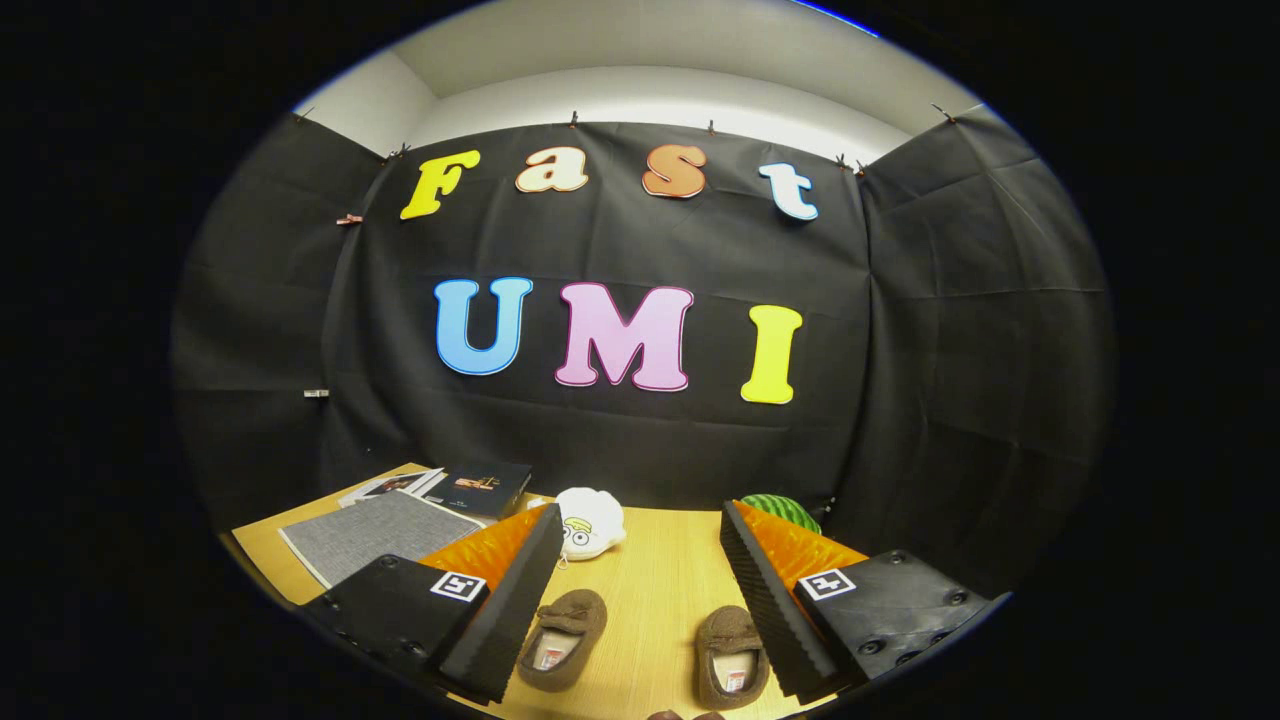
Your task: Open the storage box then place both shoes into the box .Put the left shoe in first, then the right shoe, with the right side of both shoes facing outward in a uniform manner.
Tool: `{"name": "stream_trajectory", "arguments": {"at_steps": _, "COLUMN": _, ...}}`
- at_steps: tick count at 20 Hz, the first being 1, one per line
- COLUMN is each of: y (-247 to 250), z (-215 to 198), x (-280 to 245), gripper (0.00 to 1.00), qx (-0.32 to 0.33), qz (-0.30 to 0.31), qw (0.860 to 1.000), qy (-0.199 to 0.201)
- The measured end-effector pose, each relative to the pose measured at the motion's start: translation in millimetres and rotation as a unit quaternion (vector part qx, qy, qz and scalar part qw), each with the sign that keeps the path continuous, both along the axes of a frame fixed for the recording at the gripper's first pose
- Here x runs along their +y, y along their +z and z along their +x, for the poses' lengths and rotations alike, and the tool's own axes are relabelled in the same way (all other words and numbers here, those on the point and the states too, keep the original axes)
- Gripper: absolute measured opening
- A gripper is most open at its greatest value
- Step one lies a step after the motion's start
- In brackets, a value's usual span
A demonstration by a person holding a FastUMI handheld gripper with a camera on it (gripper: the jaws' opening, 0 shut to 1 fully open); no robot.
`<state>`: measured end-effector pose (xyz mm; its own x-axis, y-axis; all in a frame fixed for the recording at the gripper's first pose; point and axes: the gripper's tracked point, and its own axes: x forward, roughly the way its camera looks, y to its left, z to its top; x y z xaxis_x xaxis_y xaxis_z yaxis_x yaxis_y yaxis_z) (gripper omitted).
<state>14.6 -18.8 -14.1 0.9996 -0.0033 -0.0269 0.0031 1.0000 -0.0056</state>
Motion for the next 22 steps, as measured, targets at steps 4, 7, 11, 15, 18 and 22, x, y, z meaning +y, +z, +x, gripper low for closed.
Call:
{"name": "stream_trajectory", "arguments": {"at_steps": 4, "y": -19.3, "z": 8.7, "x": 3.7, "gripper": 0.97, "qx": 0.020, "qz": 0.014, "qw": 1.000, "qy": 0.015}}
{"name": "stream_trajectory", "arguments": {"at_steps": 7, "y": -44.9, "z": 15.2, "x": 9.7, "gripper": 0.97, "qx": 0.052, "qz": 0.018, "qw": 0.998, "qy": 0.025}}
{"name": "stream_trajectory", "arguments": {"at_steps": 11, "y": -60.0, "z": 13.9, "x": 10.4, "gripper": 0.97, "qx": 0.081, "qz": 0.037, "qw": 0.996, "qy": 0.013}}
{"name": "stream_trajectory", "arguments": {"at_steps": 15, "y": -66.4, "z": 22.2, "x": 23.6, "gripper": 0.98, "qx": 0.101, "qz": 0.064, "qw": 0.993, "qy": 0.001}}
{"name": "stream_trajectory", "arguments": {"at_steps": 18, "y": -83.2, "z": 30.5, "x": 42.2, "gripper": 0.98, "qx": 0.141, "qz": 0.110, "qw": 0.984, "qy": 0.006}}
{"name": "stream_trajectory", "arguments": {"at_steps": 22, "y": -97.8, "z": 35.8, "x": 58.5, "gripper": 0.99, "qx": 0.173, "qz": 0.141, "qw": 0.975, "qy": 0.020}}
